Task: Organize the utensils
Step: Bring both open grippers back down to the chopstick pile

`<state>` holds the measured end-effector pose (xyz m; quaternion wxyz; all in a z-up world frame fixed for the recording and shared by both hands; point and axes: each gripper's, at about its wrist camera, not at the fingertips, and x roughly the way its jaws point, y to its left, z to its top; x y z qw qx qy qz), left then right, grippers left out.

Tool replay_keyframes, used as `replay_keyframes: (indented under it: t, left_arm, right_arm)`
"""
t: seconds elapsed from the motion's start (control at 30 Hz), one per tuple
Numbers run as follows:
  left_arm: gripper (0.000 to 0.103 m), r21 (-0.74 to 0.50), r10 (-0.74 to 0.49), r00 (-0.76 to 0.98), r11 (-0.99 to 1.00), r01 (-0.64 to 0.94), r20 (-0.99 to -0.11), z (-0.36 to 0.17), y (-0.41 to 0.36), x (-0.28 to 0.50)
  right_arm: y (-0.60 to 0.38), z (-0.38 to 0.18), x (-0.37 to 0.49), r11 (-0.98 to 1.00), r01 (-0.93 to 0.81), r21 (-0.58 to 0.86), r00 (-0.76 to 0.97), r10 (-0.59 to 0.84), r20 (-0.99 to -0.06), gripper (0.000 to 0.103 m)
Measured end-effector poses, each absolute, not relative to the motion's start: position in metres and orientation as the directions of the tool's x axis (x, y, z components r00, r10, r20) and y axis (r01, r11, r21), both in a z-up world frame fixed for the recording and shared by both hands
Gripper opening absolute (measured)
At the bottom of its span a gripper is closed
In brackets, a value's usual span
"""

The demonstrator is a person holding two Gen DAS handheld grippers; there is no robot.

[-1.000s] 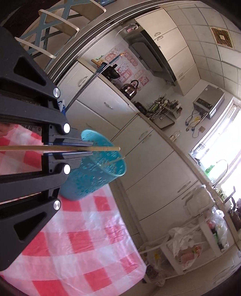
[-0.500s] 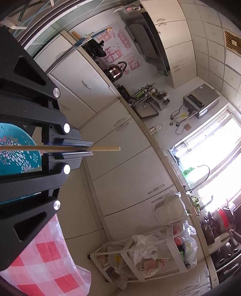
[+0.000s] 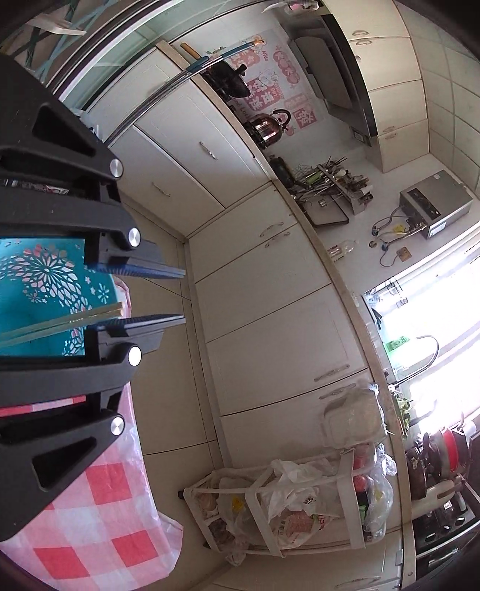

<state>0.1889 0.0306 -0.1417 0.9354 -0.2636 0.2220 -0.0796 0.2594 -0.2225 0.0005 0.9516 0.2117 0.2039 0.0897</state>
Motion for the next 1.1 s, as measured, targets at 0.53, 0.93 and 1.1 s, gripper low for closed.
replay_keyframes:
  t: [0.53,0.93,1.1]
  left_arm:
    - [0.072,-0.429,-0.347,0.802,0.894,0.127,-0.487,-0.132,0.000,0.170]
    - [0.072,-0.235,-0.336,0.688,0.942,0.240,-0.643,-0.137,-0.052,0.158]
    - [0.072,-0.125,-0.272,0.630,0.955,0.268,-0.728,-0.152,-0.083,0.174]
  right_arm:
    - [-0.216,-0.157,0.106,0.967,-0.001,0.255,0.643,0.195,-0.740,0.023]
    - [-0.199,-0.174,0.111,0.994,-0.036,0.098,0.596,0.101,-0.797,0.011]
    - [-0.201,-0.174,0.115,0.996,-0.075,0.051,0.592,0.086,-0.802,0.011]
